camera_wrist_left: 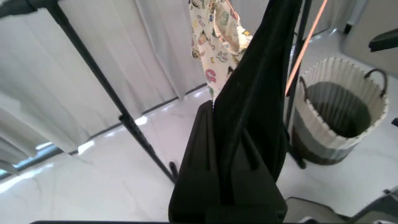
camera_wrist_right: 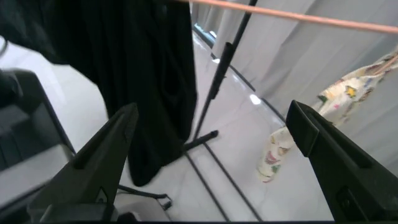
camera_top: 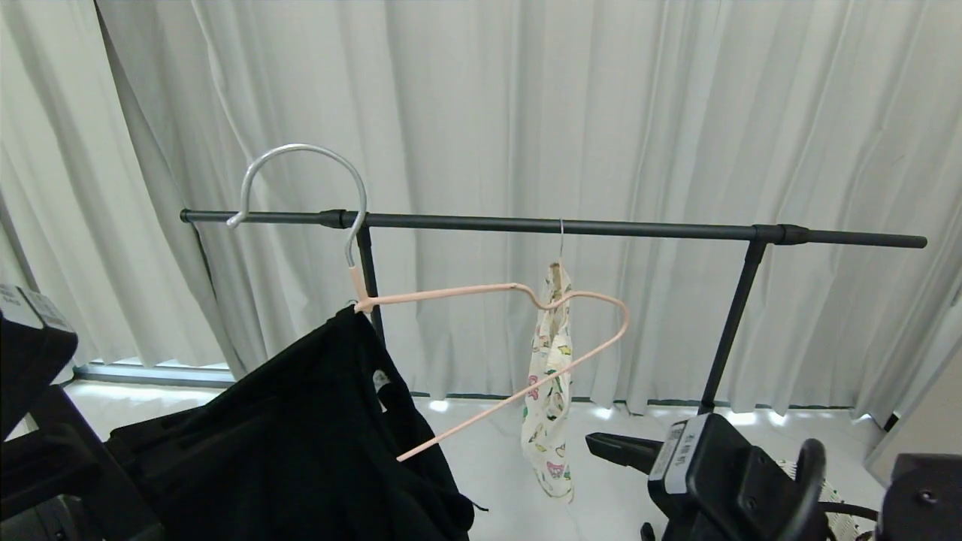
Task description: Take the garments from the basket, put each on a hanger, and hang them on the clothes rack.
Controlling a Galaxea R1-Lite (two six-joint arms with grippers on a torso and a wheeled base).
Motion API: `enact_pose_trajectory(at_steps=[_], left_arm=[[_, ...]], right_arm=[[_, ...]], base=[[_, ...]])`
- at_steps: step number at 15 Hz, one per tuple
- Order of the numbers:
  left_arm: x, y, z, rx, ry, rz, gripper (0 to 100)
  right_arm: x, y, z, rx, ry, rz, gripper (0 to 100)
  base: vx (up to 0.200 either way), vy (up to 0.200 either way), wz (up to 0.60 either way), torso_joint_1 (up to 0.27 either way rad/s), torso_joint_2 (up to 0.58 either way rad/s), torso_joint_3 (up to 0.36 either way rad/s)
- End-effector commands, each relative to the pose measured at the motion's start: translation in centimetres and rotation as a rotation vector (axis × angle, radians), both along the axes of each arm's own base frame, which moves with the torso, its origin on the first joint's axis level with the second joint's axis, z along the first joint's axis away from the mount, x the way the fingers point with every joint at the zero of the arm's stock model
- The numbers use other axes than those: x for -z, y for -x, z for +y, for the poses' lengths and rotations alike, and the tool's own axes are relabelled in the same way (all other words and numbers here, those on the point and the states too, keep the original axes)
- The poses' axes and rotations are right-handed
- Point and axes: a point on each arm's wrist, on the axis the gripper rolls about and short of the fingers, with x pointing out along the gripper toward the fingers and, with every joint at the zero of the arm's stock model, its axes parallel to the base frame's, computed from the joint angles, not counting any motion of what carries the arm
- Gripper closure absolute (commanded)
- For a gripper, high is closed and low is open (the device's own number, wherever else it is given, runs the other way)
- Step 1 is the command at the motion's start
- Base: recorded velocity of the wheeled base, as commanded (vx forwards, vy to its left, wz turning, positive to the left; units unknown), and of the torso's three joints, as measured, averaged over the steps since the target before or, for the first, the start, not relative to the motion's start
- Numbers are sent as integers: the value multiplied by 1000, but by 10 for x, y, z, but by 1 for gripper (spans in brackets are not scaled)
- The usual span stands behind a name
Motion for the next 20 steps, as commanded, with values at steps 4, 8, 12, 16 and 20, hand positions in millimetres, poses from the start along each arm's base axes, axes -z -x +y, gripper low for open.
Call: enact_pose_trajectory(at_steps=[4,8,12,16,20], left_arm=[[-7,-3,-4,15,4,-62,100],[-7,-3,-3,15,7,-64,100],[-10,-3,-4,19,19,-71,100],[-11,-3,-4,19,31,-78,100],[-11,-3,-4,16,29,-77,100]], right_arm=[[11,-14,47,79,-23,50,0],[19,-24,73,157,-68,53,0],[24,-28,75,169,-53,54,0],[30,-23,79,148,-30,53,0],[32,-17,81,127,-20,52,0]], base=[[0,0,0,0,0,0],[0,0,0,0,0,0],[0,0,0,0,0,0],[0,0,0,0,0,0],[0,0,0,0,0,0]])
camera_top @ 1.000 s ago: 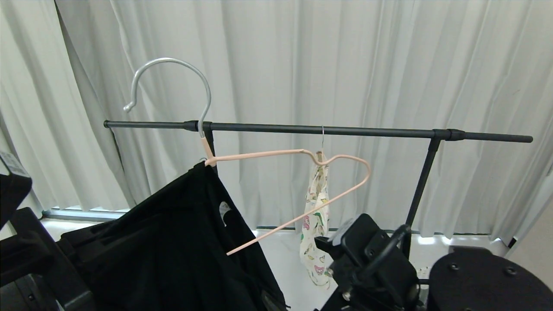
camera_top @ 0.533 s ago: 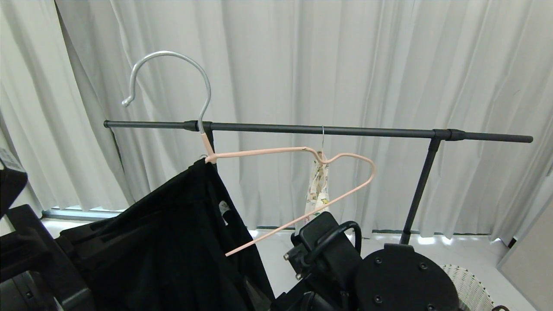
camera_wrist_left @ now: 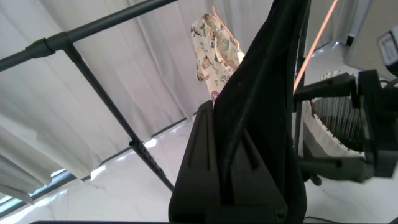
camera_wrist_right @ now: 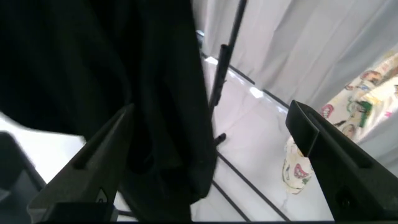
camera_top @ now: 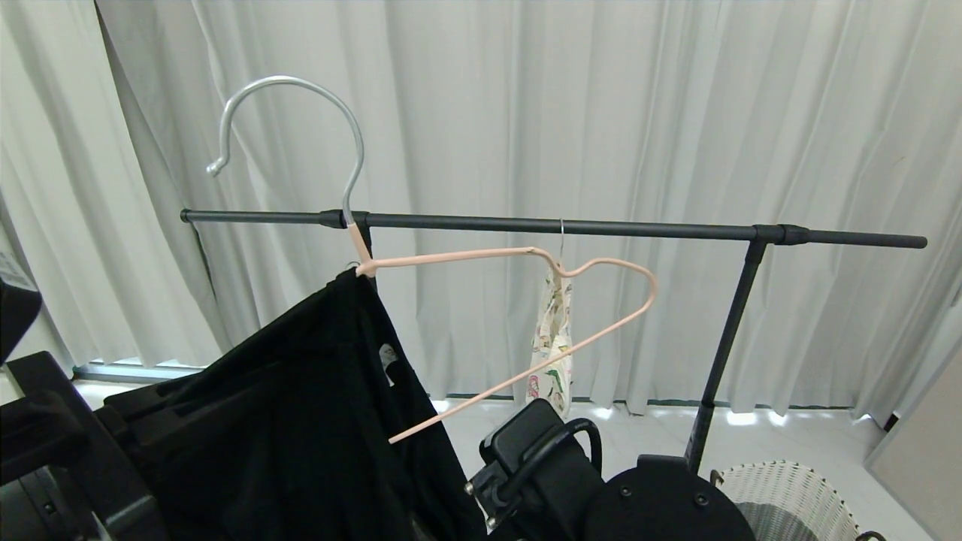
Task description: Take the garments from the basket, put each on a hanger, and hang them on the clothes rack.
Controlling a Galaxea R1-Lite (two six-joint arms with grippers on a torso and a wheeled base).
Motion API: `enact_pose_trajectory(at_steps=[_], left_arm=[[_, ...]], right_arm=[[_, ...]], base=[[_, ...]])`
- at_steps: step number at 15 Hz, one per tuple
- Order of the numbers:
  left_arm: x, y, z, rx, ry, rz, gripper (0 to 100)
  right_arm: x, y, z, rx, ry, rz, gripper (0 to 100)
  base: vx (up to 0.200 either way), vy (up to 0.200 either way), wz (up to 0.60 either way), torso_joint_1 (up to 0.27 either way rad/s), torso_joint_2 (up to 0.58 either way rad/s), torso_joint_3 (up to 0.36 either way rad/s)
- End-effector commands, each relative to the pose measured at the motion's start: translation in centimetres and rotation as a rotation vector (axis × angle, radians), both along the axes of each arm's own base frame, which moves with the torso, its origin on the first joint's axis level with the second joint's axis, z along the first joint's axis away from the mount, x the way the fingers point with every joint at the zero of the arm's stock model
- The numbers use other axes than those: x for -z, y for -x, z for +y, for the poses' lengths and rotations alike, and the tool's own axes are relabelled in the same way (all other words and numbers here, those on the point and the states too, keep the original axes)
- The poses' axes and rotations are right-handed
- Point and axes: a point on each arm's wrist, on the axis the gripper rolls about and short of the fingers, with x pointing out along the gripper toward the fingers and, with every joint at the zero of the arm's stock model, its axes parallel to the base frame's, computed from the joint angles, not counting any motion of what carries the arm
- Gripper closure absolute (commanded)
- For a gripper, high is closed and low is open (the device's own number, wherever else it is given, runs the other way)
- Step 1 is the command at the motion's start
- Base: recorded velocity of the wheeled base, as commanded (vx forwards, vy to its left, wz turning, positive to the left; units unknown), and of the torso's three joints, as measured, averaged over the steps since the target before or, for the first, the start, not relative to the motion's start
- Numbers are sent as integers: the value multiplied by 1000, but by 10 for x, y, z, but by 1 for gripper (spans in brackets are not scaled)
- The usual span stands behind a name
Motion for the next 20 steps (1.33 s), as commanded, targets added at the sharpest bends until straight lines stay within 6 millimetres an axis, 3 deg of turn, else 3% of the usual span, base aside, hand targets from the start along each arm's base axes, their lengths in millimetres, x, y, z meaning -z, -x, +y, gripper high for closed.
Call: enact_pose_trajectory(at_steps=[1,10,16,20], left_arm=[[0,0,0,-2,-2,0,100],[0,1,1,-2,-1,-1,100],[30,5,7,5,-116,26,100],[49,8,12,4,-165,61,100]], right_arm=[[3,-1,-1,5,11,1,0],[28,-16,-30,133,188,-50,0],[21,-53,-110,375,297,-92,0],[16,-58,-138,462,292,-89,0]], base=[[0,0,0,0,0,0],[0,0,0,0,0,0],[0,0,0,0,0,0],[0,0,0,0,0,0]])
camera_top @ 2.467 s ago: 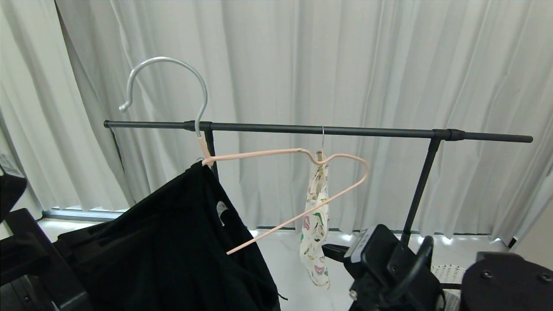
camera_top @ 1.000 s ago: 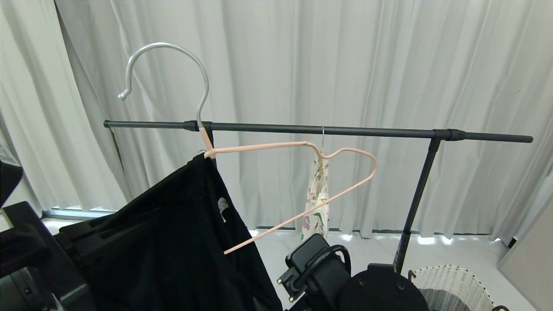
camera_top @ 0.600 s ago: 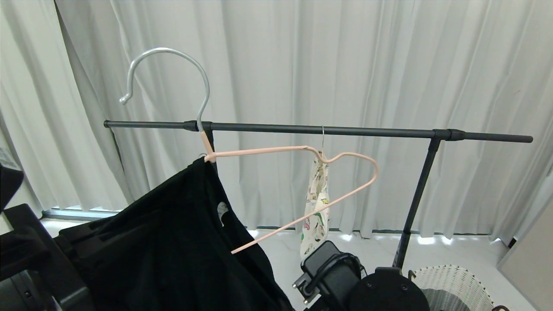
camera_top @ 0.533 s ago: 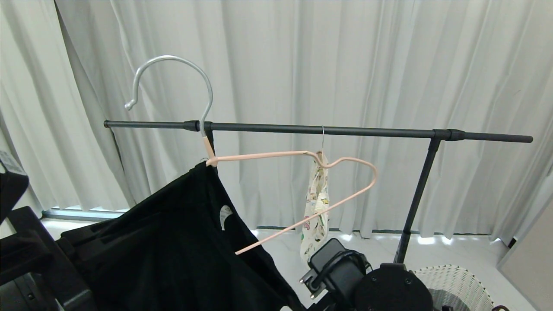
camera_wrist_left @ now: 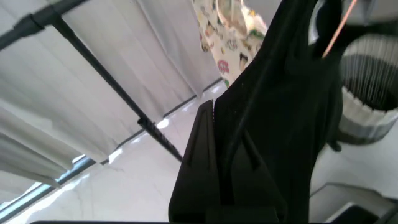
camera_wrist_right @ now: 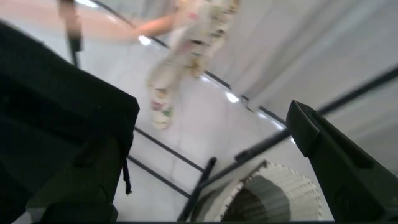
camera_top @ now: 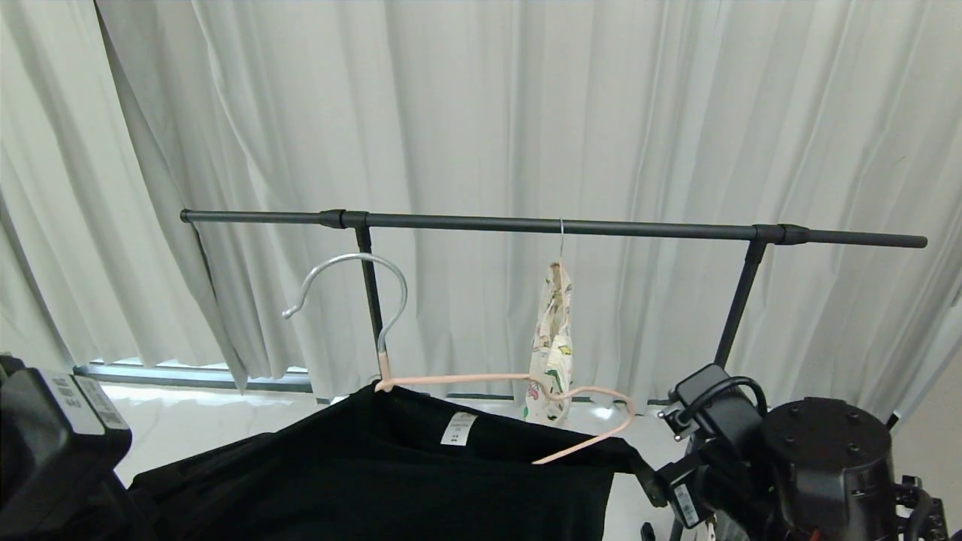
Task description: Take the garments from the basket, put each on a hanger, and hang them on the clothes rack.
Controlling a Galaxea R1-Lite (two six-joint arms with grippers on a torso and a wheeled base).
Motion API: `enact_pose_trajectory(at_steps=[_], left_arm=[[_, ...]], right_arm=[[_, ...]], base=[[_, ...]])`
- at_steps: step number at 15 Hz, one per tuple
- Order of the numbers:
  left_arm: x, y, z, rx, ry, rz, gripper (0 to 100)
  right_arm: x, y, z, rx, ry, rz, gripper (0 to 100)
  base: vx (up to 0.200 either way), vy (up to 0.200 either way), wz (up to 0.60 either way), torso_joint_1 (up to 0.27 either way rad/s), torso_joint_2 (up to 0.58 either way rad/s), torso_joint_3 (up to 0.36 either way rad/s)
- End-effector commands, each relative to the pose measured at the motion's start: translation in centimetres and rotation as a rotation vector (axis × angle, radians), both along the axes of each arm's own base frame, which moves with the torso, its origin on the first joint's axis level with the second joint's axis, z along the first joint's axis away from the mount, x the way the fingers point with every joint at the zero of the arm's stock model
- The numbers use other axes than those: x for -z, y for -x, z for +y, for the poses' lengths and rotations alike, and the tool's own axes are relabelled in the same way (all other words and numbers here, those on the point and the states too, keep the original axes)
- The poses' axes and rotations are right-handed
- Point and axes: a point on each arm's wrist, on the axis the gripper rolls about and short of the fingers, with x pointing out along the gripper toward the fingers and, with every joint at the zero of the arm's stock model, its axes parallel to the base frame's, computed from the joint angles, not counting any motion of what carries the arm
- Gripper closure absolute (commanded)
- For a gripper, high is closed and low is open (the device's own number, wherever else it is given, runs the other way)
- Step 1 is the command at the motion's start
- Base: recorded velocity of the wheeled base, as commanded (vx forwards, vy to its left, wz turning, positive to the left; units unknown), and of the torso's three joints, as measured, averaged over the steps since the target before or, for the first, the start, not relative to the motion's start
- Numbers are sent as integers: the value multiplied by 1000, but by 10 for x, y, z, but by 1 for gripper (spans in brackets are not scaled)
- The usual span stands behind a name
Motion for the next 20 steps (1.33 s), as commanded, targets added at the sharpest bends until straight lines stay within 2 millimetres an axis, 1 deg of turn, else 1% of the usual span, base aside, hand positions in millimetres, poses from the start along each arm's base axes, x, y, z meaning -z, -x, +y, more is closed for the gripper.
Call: enact_pose_trajectory(at_steps=[1,4,7,9,12,16,20], left_arm=[[11,3,4,3,-37,12,100],[29,7,9,26,-144,14,100],[37,6,12,-23,-184,24,100],[40,6,13,-27,-195,30,100],[39,5,13,-44,-193,31,100],[39,4,14,-52,-190,30,100],[40,3,15,-77,-197,32,100]], right_arm=[[-8,0,-11,31,-27,-22,0],[-11,0,-13,35,-35,-27,0],[-12,0,-13,33,-40,-31,0],[-12,2,-12,22,-40,-30,0],[-10,14,-2,-55,-26,-27,0],[1,32,17,-168,13,1,0],[2,54,29,-275,10,2,0]], base=[[0,0,0,0,0,0],[0,0,0,0,0,0],[0,0,0,0,0,0],[0,0,0,0,0,0],[0,0,0,0,0,0],[0,0,0,0,0,0],[0,0,0,0,0,0]])
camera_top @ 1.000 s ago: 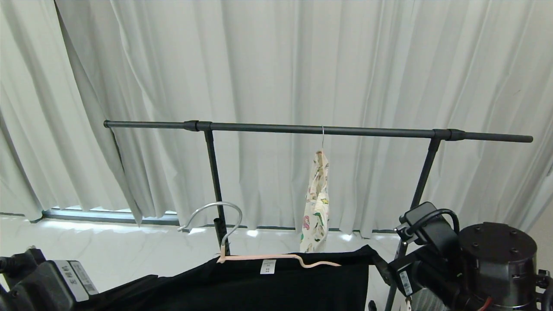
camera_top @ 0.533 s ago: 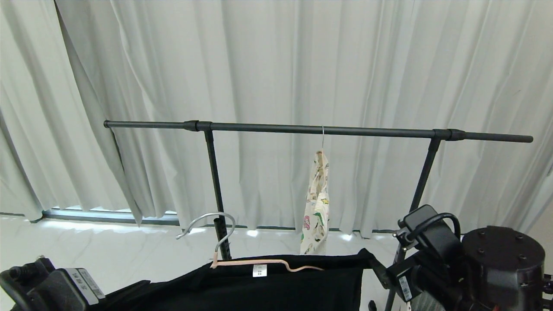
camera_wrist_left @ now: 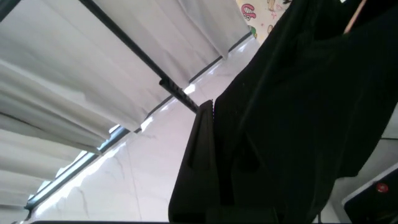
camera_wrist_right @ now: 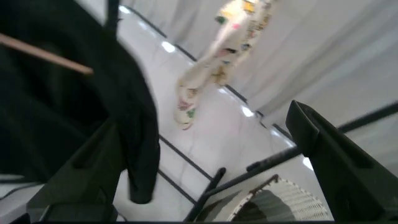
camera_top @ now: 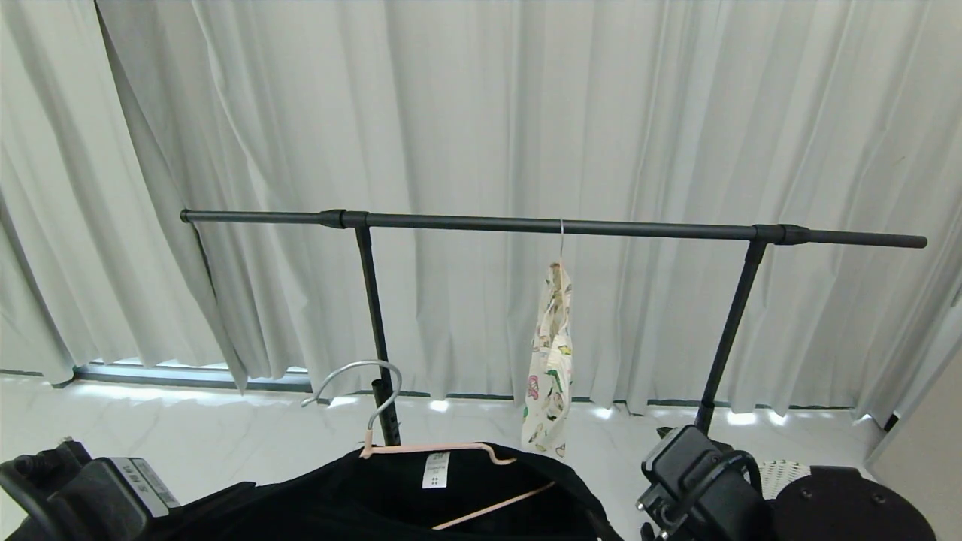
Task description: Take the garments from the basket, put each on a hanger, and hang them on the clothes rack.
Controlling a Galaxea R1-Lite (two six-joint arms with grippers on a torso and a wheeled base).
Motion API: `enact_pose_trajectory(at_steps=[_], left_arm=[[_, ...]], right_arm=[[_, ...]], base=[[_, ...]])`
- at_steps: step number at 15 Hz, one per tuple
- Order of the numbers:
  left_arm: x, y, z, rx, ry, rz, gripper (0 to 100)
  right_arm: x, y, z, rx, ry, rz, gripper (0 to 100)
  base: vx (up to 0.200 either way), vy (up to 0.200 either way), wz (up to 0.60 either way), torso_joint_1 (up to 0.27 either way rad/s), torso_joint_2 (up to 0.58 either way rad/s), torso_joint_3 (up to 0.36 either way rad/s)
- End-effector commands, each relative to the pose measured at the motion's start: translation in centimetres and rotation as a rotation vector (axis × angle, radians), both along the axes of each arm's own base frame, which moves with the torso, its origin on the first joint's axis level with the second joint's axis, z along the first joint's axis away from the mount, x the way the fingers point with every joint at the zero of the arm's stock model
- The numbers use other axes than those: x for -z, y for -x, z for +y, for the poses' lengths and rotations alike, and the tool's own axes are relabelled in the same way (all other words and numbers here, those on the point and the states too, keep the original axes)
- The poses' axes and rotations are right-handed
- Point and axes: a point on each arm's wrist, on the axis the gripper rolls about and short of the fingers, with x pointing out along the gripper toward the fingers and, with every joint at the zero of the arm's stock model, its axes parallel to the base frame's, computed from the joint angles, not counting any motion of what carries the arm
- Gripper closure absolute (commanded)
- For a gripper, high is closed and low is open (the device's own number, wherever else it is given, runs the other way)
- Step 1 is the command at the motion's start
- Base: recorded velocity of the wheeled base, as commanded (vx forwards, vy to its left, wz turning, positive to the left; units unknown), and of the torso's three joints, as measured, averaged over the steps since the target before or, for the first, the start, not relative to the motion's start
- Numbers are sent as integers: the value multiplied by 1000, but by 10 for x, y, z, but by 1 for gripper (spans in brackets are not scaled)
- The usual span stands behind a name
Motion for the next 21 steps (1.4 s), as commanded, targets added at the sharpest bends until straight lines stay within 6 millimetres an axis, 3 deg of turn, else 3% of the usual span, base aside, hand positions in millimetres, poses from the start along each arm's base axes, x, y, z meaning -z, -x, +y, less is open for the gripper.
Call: enact_pose_trajectory(at_steps=[1,10,14,16,21], left_arm=[[1,-1,0,-16,-9,-1,100],[0,1,0,-3,-6,-8,100],[2,17,-7,216,-5,-11,100],[10,19,-6,263,-80,-22,100],[6,25,-11,354,-74,-39,100]], right_arm=[[1,10,5,-46,2,2,0],[-3,28,16,-155,-51,-11,0],[-12,22,18,-394,-26,-24,0],[-16,20,26,-498,-22,-35,0],[-14,20,42,-666,12,70,0]], base=[[0,0,0,0,0,0],[0,0,0,0,0,0],[0,0,0,0,0,0],[0,0,0,0,0,0],[0,0,0,0,0,0]])
